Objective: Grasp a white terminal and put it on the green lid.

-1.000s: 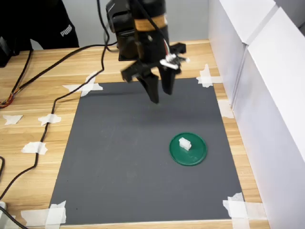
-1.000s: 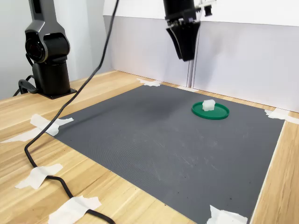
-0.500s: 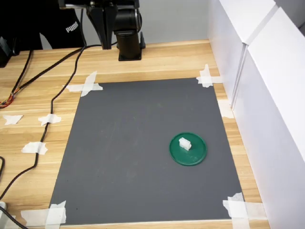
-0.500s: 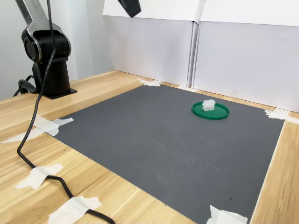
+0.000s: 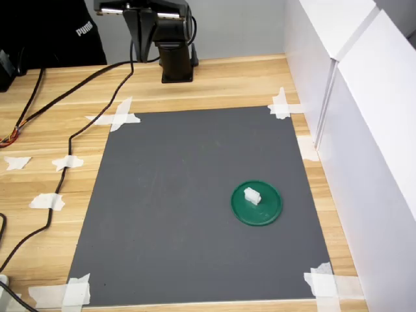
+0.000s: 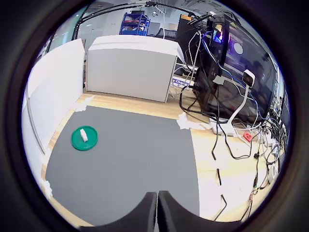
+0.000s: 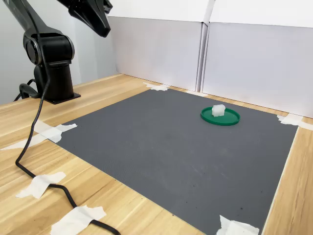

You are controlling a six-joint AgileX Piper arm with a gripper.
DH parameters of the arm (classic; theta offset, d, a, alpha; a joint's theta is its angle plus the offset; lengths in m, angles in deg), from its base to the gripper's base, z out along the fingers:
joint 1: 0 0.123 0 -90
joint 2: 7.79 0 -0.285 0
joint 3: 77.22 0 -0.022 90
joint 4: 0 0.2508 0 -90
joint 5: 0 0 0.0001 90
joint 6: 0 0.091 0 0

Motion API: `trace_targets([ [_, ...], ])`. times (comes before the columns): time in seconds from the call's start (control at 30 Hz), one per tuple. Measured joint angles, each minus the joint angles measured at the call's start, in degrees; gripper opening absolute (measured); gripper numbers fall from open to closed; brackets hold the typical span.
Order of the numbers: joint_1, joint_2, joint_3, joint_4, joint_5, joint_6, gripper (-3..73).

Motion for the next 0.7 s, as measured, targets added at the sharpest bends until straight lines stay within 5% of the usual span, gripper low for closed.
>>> trace_targets([
  [0.7, 0.0, -20.15, 16.27, 0.2, -1.11, 0.15, -1.6],
])
